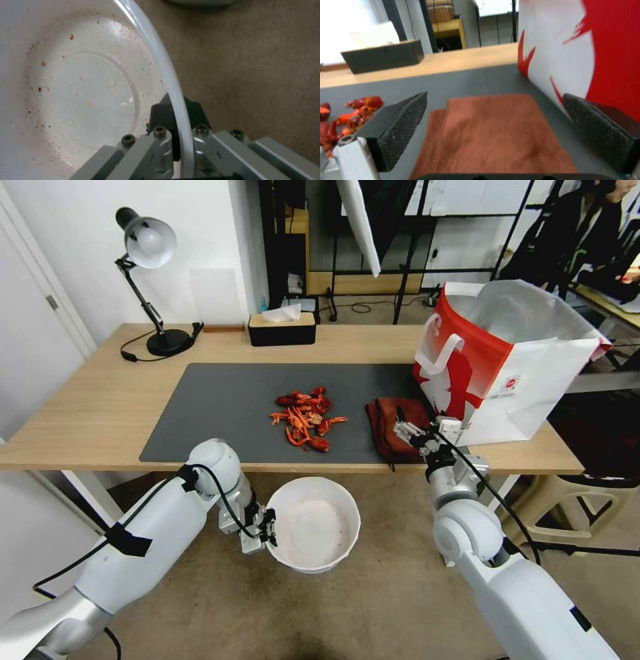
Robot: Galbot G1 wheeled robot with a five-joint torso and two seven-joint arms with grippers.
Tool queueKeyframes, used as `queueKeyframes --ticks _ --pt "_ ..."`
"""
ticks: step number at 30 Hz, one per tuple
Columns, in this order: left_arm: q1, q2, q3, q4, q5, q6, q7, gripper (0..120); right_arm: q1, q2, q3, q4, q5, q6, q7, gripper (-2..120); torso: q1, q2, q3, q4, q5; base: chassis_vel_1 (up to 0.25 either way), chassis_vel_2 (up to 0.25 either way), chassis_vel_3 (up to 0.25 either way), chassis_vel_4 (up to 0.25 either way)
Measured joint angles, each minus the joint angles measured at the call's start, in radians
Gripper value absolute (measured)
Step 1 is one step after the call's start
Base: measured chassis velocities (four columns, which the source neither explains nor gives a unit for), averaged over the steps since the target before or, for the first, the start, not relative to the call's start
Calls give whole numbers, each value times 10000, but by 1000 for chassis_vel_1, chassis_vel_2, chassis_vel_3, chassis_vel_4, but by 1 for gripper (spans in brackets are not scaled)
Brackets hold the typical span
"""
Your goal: Sweep shrimp from table into container with towel, then put container into takeout bag.
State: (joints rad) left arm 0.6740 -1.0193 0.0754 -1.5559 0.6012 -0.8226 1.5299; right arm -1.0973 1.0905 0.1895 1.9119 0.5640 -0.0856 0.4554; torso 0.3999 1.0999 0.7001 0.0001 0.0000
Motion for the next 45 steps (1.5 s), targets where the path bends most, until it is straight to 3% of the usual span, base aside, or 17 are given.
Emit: queueKeyframes --ticks 16,35,38,45 --pt "32 -9 -76 120 -127 0 0 0 841 283 -730 -1000 718 -906 583 100 0 0 0 0 0 0 0 0 0" --pt "-69 -132 -96 348 -258 0 -2 0 1203 320 -1052 -1325 905 -1362 771 100 0 0 -2 -1 -1 0 0 0 0" --pt "-72 -136 -101 378 -279 0 -2 0 1203 319 -1057 -1334 897 -1365 771 95 0 0 -2 -1 -1 0 0 0 0" --pt "-123 -198 -103 435 -314 0 -2 0 1156 284 -1042 -1310 871 -1388 774 68 0 1 -2 -1 0 0 0 0 0"
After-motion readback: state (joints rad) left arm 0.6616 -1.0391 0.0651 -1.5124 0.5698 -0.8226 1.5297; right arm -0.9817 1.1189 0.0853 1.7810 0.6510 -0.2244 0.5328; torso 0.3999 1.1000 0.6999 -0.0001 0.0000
